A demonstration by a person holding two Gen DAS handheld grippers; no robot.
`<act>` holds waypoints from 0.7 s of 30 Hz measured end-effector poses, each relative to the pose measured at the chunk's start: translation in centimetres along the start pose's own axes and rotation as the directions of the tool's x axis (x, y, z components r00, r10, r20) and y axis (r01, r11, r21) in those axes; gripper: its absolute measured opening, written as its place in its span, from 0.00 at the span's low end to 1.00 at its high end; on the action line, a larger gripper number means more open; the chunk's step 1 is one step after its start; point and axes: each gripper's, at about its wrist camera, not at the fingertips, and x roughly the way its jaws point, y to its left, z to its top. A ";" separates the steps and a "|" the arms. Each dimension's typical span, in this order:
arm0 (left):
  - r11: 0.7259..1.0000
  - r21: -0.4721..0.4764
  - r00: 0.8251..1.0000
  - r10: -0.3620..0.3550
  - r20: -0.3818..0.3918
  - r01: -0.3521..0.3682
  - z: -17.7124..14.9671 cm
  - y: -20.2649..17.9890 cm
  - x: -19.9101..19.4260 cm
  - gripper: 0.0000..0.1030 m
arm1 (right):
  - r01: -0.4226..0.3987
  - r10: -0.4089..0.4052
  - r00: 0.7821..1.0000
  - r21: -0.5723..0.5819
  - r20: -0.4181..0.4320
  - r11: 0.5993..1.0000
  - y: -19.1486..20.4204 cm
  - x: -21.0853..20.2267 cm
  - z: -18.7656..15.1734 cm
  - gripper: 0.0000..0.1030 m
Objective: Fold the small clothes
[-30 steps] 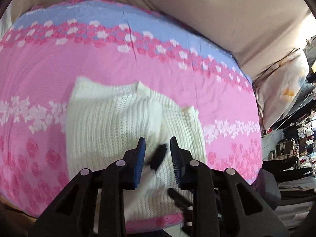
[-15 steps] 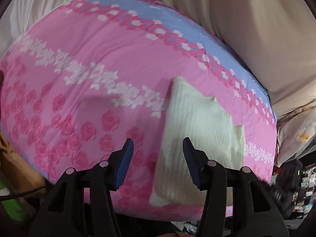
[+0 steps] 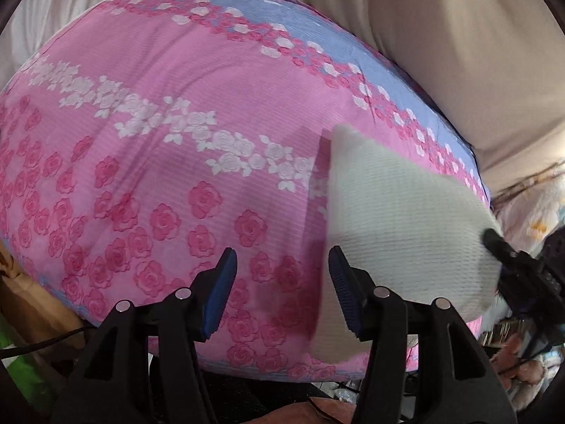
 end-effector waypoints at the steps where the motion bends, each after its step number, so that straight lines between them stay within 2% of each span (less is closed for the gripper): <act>1: 1.000 0.017 1.000 -0.006 -0.013 0.007 -0.1 -0.5 0.4 0.54 | 0.030 -0.030 1.000 0.014 0.006 0.999 -1.5 -0.6 -0.5 0.16; 3: 0.998 0.050 0.998 -0.030 -0.057 0.033 -0.5 -2.1 1.6 0.54 | 0.116 -0.114 0.993 0.056 -0.034 0.992 -6.0 0.6 -2.3 0.17; 5: 0.995 0.076 0.993 -0.053 -0.107 0.062 -1.0 -3.6 2.9 0.54 | 0.194 -0.176 0.974 0.122 -0.141 0.973 -11.0 3.6 -4.4 0.19; 6: 0.993 0.090 0.990 -0.058 -0.130 0.070 -1.2 -4.3 3.5 0.54 | 0.181 -0.155 0.975 0.169 -0.156 0.969 -12.3 4.0 -5.1 0.22; 8: 0.990 0.115 0.985 -0.061 -0.164 0.080 -1.9 -5.7 4.2 0.54 | 0.087 -0.064 0.993 0.249 -0.097 0.965 -12.6 3.1 -5.6 0.27; 10: 0.989 0.115 0.980 -0.070 -0.185 0.093 -2.5 -6.3 4.7 0.56 | 0.047 -0.032 0.997 0.240 -0.067 0.970 -11.9 2.1 -5.6 0.42; 11: 0.990 0.107 0.977 -0.074 -0.198 0.097 -2.8 -6.4 5.0 0.59 | 0.037 -0.023 0.998 0.227 -0.066 0.973 -11.6 1.9 -5.6 0.52; 12: 0.990 0.098 0.975 -0.079 -0.210 0.101 -3.1 -6.5 5.4 0.59 | 0.035 -0.018 0.996 0.206 -0.083 0.978 -11.4 2.1 -5.6 0.57; 15: 0.993 0.059 0.966 -0.086 -0.242 0.103 -3.9 -6.3 6.4 0.59 | 0.079 -0.053 0.987 0.170 -0.152 0.982 -11.8 3.7 -6.3 0.60; 17: 0.995 0.030 0.965 -0.085 -0.249 0.095 -4.3 -6.0 6.8 0.59 | 0.067 -0.029 0.982 0.203 -0.185 0.977 -12.7 5.0 -6.8 0.63; 18: 0.996 0.017 0.965 -0.082 -0.249 0.089 -4.6 -5.8 6.9 0.59 | 0.047 -0.003 0.981 0.222 -0.194 0.974 -13.1 6.0 -6.8 0.63; 19: 0.997 0.009 0.967 -0.077 -0.242 0.081 -4.8 -5.8 7.0 0.59 | 0.026 0.017 0.981 0.219 -0.194 0.975 -12.9 6.7 -6.8 0.59; 20: 0.997 0.005 0.969 -0.073 -0.235 0.077 -4.8 -5.7 6.9 0.59 | 0.013 0.026 0.981 0.196 -0.192 0.981 -12.3 7.2 -6.8 0.36; 21: 0.998 0.005 0.973 -0.066 -0.221 0.069 -5.0 -5.8 6.7 0.59 | 0.025 0.001 0.983 0.137 -0.186 0.990 -11.1 7.3 -6.2 0.29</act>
